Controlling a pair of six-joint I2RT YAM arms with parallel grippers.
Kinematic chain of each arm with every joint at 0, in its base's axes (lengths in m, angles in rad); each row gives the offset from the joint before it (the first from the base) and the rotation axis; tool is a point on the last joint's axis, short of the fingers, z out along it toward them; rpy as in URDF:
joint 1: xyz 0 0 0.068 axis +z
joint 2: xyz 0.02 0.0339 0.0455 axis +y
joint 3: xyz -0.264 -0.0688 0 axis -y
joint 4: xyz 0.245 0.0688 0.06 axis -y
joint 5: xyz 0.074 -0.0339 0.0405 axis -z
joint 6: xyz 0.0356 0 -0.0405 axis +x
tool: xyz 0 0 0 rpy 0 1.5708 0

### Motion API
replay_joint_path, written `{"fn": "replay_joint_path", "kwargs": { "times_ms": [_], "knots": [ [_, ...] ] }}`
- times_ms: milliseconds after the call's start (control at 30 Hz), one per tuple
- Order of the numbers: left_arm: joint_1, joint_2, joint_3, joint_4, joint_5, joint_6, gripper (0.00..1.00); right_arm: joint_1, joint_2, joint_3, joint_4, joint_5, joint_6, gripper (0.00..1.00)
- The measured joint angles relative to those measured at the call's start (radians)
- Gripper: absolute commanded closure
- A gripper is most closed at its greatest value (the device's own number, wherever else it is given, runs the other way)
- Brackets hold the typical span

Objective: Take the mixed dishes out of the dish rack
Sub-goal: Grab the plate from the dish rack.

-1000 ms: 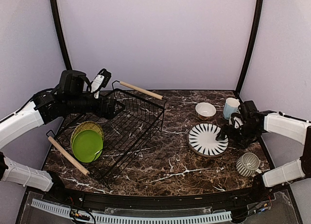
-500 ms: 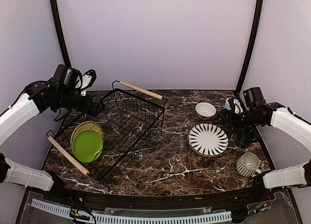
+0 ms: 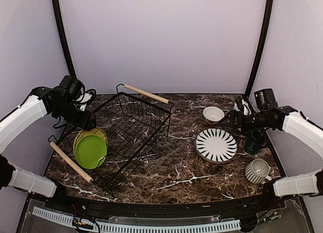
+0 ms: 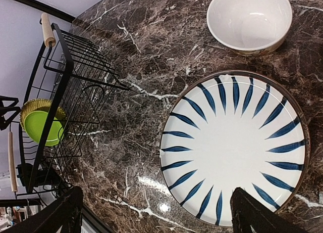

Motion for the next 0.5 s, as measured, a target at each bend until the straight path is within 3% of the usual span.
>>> {"fn": "replay_joint_path", "kwargs": {
  "times_ms": [167,500],
  "knots": [
    [0.018,0.055,-0.020,0.003,0.028,0.022,0.45,0.000,-0.011,0.000,0.000,-0.003,-0.009,0.01],
    [0.074,0.117,-0.062,0.042,0.051,0.058,0.58,0.000,-0.010,0.000,0.002,-0.003,-0.023,0.01]
  ]
}}
